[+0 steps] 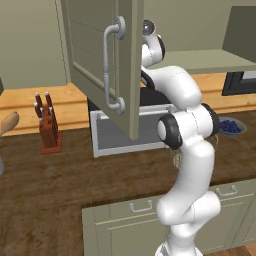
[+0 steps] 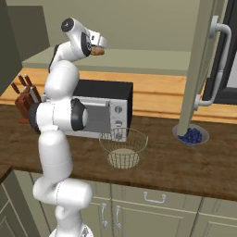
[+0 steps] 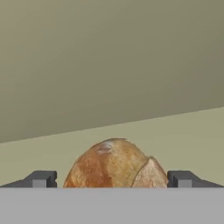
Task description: Open the cabinet, pick up the bread from the cabinet and place it in the basket. Then move the basket to the dining counter.
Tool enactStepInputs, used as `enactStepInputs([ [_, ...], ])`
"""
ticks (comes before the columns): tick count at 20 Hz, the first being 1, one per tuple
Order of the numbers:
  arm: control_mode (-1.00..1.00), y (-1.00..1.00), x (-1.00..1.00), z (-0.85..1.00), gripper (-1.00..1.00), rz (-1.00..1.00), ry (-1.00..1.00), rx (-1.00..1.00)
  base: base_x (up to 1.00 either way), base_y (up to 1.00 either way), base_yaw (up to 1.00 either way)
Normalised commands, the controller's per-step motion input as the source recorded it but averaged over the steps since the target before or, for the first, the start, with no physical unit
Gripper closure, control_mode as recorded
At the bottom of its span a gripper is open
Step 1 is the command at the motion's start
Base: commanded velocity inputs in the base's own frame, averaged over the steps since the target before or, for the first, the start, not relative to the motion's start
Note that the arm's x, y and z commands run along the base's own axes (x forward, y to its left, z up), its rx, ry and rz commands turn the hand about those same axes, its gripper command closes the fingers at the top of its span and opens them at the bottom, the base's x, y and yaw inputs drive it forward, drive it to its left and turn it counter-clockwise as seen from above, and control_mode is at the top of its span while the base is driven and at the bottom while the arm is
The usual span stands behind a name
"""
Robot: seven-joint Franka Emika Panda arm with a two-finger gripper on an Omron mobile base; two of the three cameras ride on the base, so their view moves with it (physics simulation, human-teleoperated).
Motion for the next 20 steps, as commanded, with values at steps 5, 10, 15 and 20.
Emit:
enactStepInputs([
  [5, -1.00, -0.05, 0.16, -0.07, -1.00, 0.00, 0.00, 0.00, 0.00, 0.00, 0.00],
  [10, -1.00, 0.00, 0.00, -0.21, 1.00, 0.00, 0.00, 0.00, 0.00, 0.00, 0.00],
  [15, -1.00, 0.00, -0.18, -0.18, 1.00, 0.00, -0.02, 0.00, 0.00, 0.00, 0.00],
  [20, -1.00, 0.09, -0.80, -0.04, 1.00, 0.01, -0.18, -0.05, 0.00, 0.00, 0.00],
])
